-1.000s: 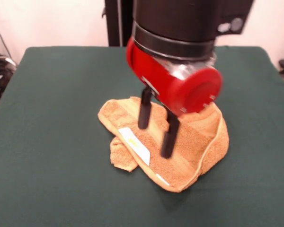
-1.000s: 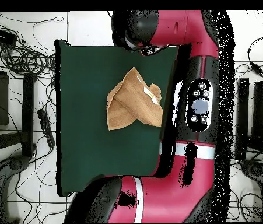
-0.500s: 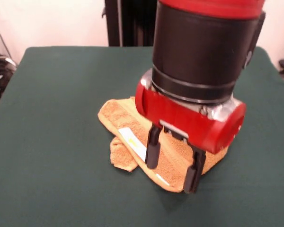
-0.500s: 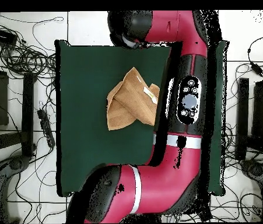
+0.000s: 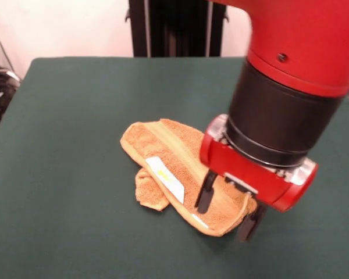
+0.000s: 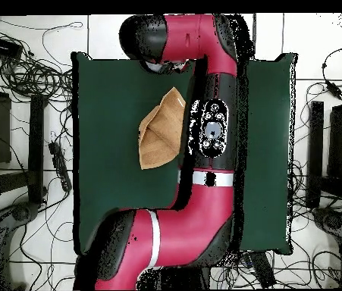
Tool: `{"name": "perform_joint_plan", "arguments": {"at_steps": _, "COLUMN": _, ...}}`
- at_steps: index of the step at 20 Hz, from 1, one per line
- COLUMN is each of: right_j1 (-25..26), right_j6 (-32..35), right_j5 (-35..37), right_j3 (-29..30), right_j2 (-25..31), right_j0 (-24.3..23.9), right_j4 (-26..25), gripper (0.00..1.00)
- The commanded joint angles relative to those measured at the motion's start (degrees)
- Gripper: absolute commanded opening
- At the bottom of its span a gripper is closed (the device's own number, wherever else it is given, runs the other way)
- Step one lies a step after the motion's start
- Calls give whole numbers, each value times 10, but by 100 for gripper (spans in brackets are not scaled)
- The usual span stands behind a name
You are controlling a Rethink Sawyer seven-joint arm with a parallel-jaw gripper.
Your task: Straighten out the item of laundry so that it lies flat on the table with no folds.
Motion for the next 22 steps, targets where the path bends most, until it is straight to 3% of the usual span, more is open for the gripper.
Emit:
{"name": "perform_joint_plan", "arguments": {"at_steps": 1, "right_j1": 18, "right_j6": 19, "right_j5": 132, "right_j3": 8, "right_j2": 28, "right_j0": 40, "right_j4": -44, "gripper": 100}}
{"name": "perform_joint_plan", "arguments": {"at_steps": 8, "right_j1": 47, "right_j6": 68, "right_j5": 139, "right_j3": 1, "right_j2": 42, "right_j0": 43, "right_j4": -67, "gripper": 100}}
{"name": "perform_joint_plan", "arguments": {"at_steps": 13, "right_j1": 75, "right_j6": 72, "right_j5": 35, "right_j3": 9, "right_j2": 45, "right_j0": 24, "right_j4": -62, "gripper": 100}}
{"name": "perform_joint_plan", "arguments": {"at_steps": 22, "right_j1": 99, "right_j6": 68, "right_j5": -33, "right_j3": 3, "right_j2": 60, "right_j0": 14, "right_j4": -58, "gripper": 100}}
